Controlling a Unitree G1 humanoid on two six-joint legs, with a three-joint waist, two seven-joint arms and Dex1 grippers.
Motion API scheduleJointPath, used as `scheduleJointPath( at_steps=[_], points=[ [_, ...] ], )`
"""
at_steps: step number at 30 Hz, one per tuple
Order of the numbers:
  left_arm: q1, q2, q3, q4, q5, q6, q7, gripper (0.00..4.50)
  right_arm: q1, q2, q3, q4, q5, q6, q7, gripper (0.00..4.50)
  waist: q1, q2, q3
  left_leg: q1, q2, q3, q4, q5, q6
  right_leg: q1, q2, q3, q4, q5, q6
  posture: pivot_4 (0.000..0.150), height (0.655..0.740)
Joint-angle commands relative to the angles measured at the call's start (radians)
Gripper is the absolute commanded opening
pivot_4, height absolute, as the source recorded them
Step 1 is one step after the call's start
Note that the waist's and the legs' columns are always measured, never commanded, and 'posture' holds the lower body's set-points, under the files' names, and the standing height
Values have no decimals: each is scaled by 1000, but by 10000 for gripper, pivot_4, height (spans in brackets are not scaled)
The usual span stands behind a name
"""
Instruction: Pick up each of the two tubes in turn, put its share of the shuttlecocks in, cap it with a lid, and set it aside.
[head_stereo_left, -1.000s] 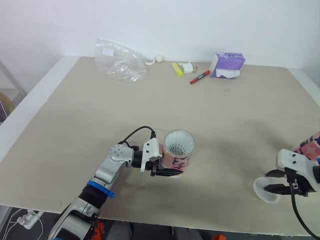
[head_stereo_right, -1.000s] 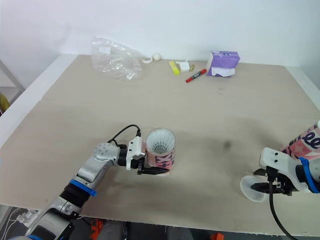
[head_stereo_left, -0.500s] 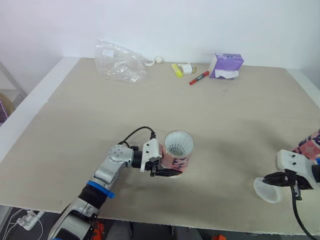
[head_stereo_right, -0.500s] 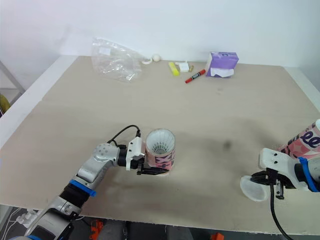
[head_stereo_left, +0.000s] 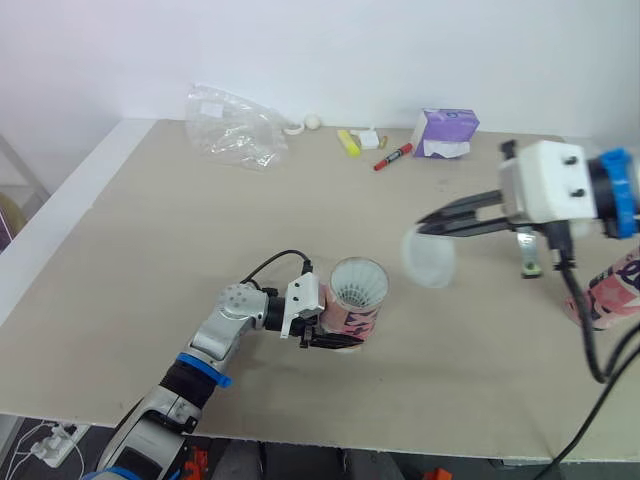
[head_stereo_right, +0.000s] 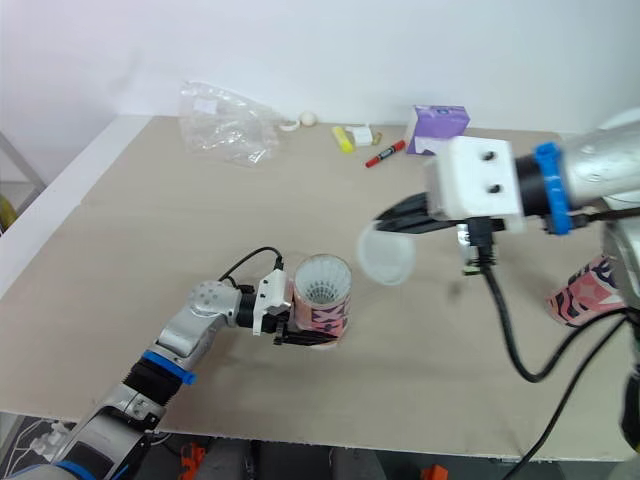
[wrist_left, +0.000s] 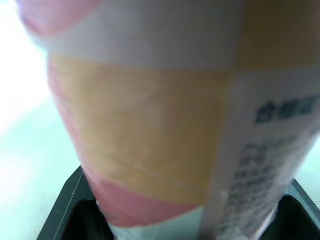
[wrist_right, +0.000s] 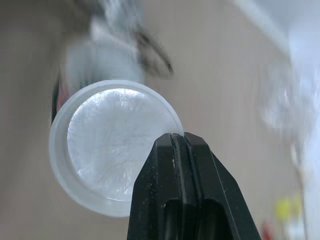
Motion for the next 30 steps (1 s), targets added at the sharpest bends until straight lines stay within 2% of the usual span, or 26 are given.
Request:
scheduleJointPath(
  at_steps=[1, 5, 30],
  points=[
    [3, 3, -16, 53, 46, 4, 20, 27297, -64, 59, 50, -28, -5, 44, -5, 593, 4, 0, 0, -1, 0, 0, 0, 0, 0, -1, 0, 0, 0, 0, 0, 1500, 7400],
    [1, 1, -14, 57, 48, 1, 27, 27297, -56, 103, 104, -43, -34, 31, 9, 593, 4, 0, 0, -3, 0, 0, 0, 0, 0, -2, 0, 0, 0, 0, 0, 1500, 7400],
    [10, 15, -7, 56, 50, 7, 39, 27297, -41, 188, 161, 59, -209, -133, 65, 593, 0, 0, 0, -2, 0, 0, 0, 1, 1, -2, 1, 0, 0, 3, 0, 1500, 7400]
  ],
)
